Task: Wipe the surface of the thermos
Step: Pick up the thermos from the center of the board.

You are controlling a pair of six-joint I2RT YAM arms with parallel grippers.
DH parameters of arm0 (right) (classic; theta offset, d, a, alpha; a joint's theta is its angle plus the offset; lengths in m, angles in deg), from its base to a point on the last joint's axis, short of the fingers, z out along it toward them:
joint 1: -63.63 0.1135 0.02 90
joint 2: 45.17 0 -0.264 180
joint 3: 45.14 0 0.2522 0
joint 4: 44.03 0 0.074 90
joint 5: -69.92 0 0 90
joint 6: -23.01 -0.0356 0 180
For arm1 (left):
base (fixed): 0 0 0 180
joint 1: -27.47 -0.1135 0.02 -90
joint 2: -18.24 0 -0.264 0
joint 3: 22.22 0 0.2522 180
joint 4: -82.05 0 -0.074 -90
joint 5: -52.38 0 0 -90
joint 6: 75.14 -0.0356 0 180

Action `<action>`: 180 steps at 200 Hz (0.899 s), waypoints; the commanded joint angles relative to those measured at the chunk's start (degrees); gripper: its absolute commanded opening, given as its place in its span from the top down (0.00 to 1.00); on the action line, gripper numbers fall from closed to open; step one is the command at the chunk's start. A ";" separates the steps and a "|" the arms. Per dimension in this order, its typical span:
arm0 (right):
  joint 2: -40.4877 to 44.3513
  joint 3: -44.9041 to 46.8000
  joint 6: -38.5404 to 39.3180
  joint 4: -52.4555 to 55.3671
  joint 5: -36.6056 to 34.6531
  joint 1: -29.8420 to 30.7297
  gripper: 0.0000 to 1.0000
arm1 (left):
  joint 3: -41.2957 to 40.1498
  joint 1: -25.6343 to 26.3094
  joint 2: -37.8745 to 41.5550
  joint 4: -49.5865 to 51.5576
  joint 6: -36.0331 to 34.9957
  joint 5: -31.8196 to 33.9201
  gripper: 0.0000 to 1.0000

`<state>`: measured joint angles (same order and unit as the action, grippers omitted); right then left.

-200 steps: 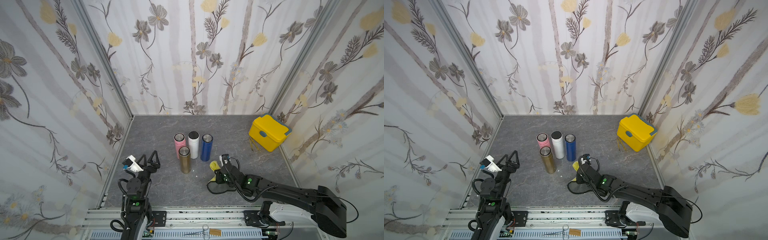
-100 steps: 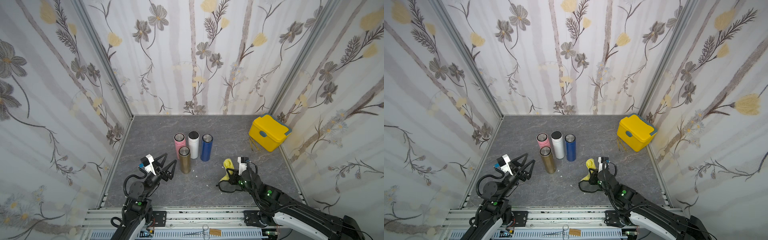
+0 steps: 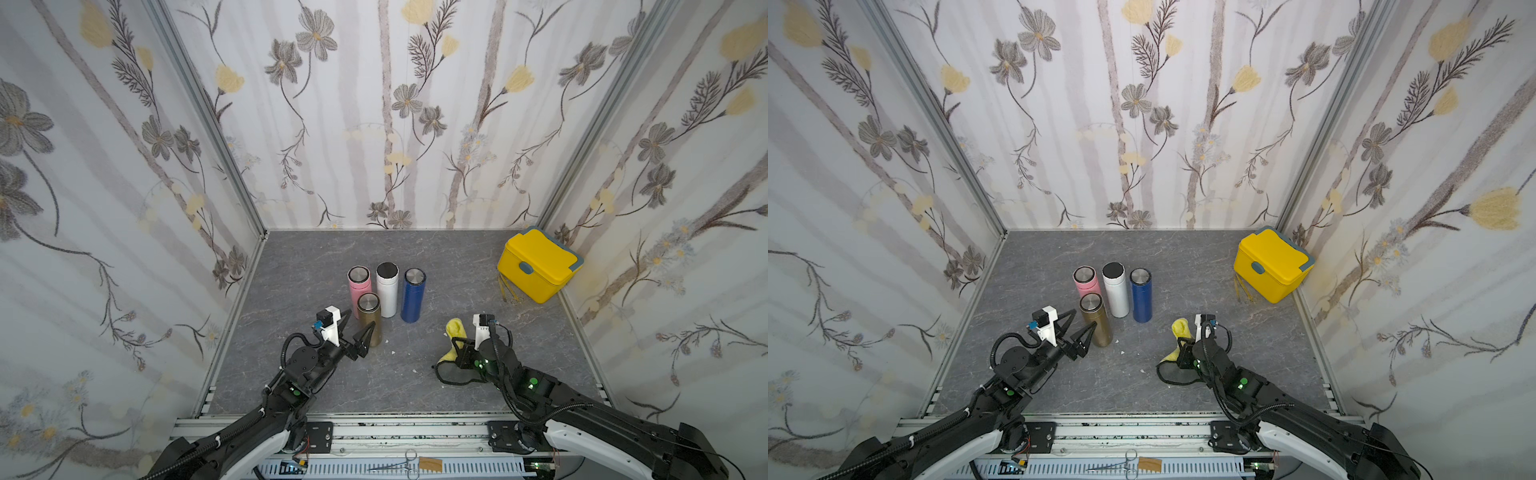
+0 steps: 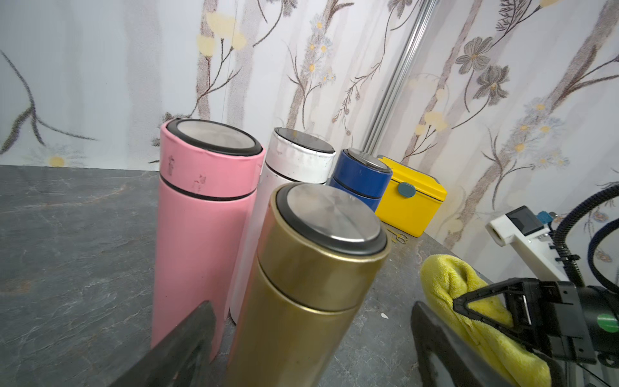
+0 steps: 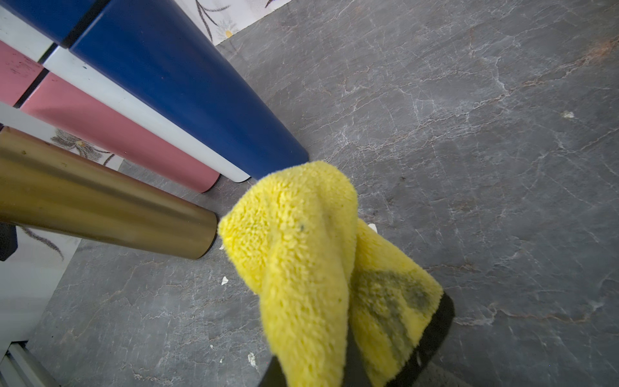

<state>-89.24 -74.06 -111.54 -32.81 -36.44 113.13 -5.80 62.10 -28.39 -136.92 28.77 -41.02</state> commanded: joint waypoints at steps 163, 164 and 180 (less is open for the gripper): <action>-0.42 2.03 0.07 -4.75 2.33 -1.80 1.00 | 12.55 2.53 -25.17 -14.79 -7.99 5.32 0.43; -0.41 2.00 0.03 -4.79 2.36 -1.83 1.00 | 12.55 2.50 -25.17 -14.78 -8.01 5.33 0.44; -0.07 2.03 -0.02 -4.91 2.55 -1.79 1.00 | 12.72 2.49 -24.70 -14.28 -7.93 4.84 0.63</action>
<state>-89.83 -72.09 -111.48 -36.44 -33.88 111.29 6.40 64.59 -53.39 -148.90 20.75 -36.30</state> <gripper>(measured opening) 0.087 0.553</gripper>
